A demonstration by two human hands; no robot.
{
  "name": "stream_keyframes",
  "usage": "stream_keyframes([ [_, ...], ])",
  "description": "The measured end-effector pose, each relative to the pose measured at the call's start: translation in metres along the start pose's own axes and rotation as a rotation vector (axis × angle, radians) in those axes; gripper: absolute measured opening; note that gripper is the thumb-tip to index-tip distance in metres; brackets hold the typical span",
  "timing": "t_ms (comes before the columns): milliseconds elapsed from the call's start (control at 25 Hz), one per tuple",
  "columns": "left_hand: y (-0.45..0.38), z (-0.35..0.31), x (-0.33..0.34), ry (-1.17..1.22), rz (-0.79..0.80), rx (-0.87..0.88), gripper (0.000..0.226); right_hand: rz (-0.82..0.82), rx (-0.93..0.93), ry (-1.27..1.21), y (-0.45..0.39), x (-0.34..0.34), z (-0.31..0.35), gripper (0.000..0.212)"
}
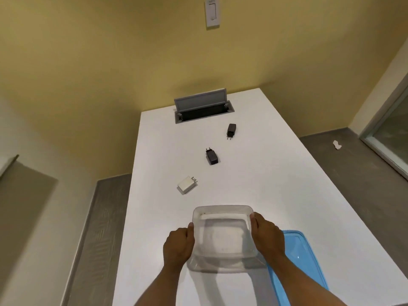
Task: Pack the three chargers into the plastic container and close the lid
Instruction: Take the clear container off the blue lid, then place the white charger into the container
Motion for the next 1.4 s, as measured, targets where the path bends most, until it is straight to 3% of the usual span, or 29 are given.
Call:
stream_keyframes([
  [240, 0.024, 0.047, 0.010, -0.021, 0.099, -0.115, 0.073, 0.068, -0.115, 0.149, 0.011, 0.032, 0.024, 0.040],
  [640, 0.018, 0.060, 0.018, -0.002, 0.078, -0.080, 0.068, 0.063, -0.135, 0.248, 0.018, 0.042, 0.015, 0.038],
  [840, 0.010, 0.066, 0.010, -0.028, -0.015, -0.089, 0.067, -0.047, -0.104, 0.174, 0.015, 0.022, 0.019, 0.039],
  [1000, -0.010, 0.070, -0.012, -0.105, -0.183, 0.024, 0.046, -0.179, -0.108, -0.011, -0.003, -0.001, 0.046, 0.028],
  [1120, -0.029, 0.077, -0.017, -0.087, -0.201, 0.055, 0.034, -0.198, -0.128, -0.063, -0.021, -0.007, 0.082, 0.021],
  [1200, -0.041, 0.086, -0.010, -0.068, -0.130, 0.022, 0.045, -0.149, -0.154, -0.059, -0.032, 0.003, 0.108, 0.022],
  [1400, -0.061, 0.109, 0.018, -0.116, 0.064, 0.080, 0.069, 0.162, -0.217, 0.145, -0.047, 0.068, 0.164, 0.042],
])
Point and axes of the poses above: each hand's wrist, its own y-axis away from the middle knuckle, its own x-axis out of the palm, z = x × y, the point moved 8 cm from there along -y, towards the middle knuckle, and after that the axes turned 11 degrees about x, right-handed, at the moved point
